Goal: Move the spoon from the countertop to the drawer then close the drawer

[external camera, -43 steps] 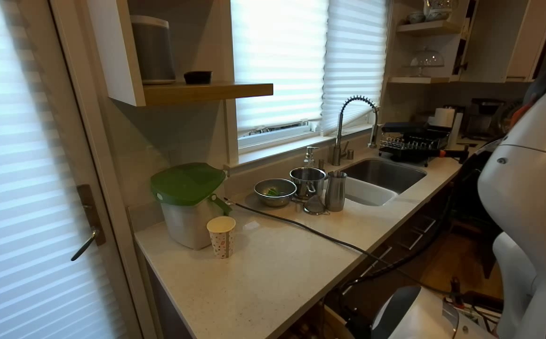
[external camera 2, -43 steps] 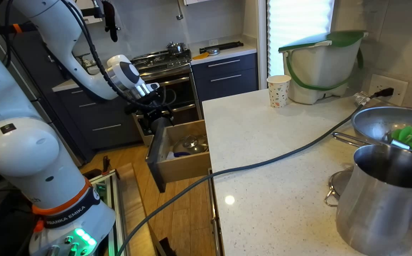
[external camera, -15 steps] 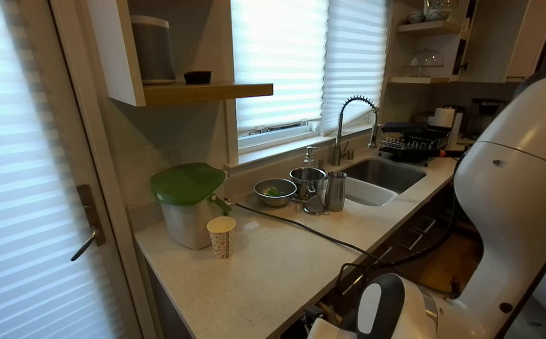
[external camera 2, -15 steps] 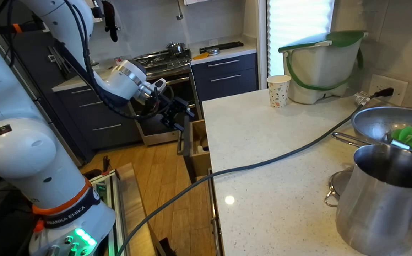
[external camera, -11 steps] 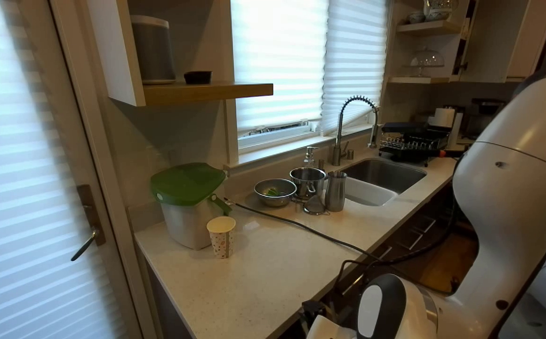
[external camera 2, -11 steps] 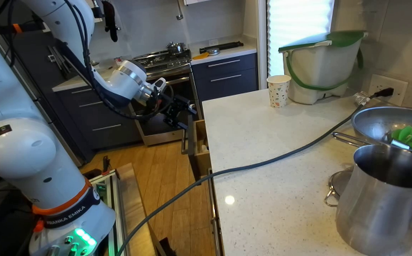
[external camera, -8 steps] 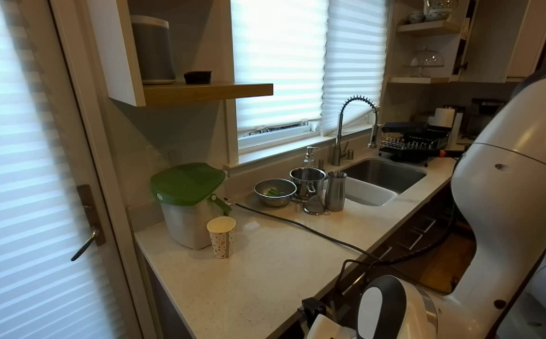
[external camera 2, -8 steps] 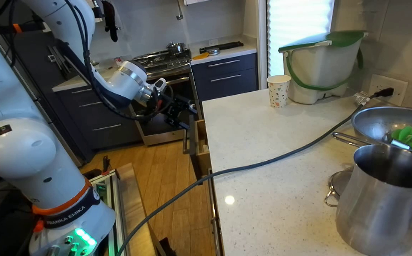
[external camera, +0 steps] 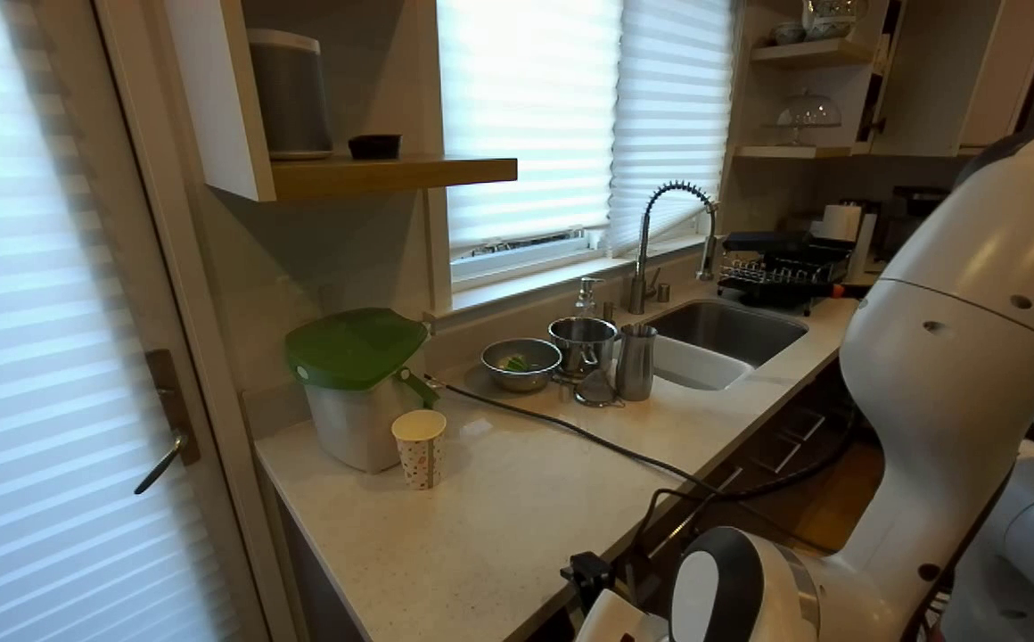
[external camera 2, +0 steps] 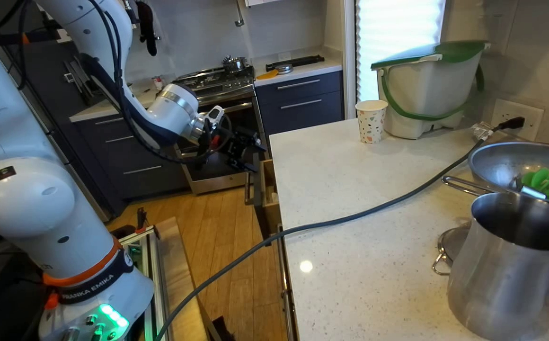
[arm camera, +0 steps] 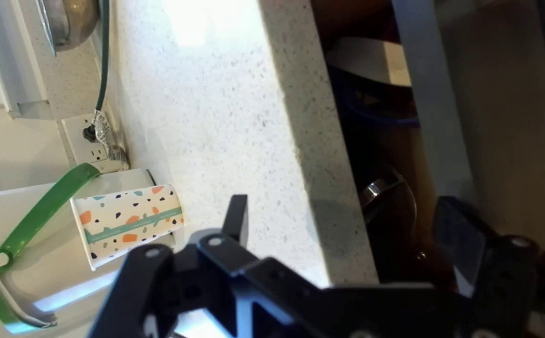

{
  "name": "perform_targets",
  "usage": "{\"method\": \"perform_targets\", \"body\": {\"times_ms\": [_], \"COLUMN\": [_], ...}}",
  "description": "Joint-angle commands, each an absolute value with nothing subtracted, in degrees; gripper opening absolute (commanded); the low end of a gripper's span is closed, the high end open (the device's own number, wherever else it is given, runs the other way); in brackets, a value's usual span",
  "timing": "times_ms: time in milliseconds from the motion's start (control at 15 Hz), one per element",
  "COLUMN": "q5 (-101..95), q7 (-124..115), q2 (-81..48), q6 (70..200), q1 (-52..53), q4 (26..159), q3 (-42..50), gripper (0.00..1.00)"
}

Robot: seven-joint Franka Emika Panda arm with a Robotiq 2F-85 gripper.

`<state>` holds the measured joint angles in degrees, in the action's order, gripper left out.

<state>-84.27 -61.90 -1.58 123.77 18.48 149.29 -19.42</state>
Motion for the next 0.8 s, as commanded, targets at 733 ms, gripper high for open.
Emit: {"method": "perform_targets", "body": {"times_ms": [733], "q5": [-91.53], "q7": [-66.32], "q2": [-4.48], "q6": [122.9], "q1": [16.87], "q4": [148.02], "q3": [-17.07], "gripper": [1.0]}}
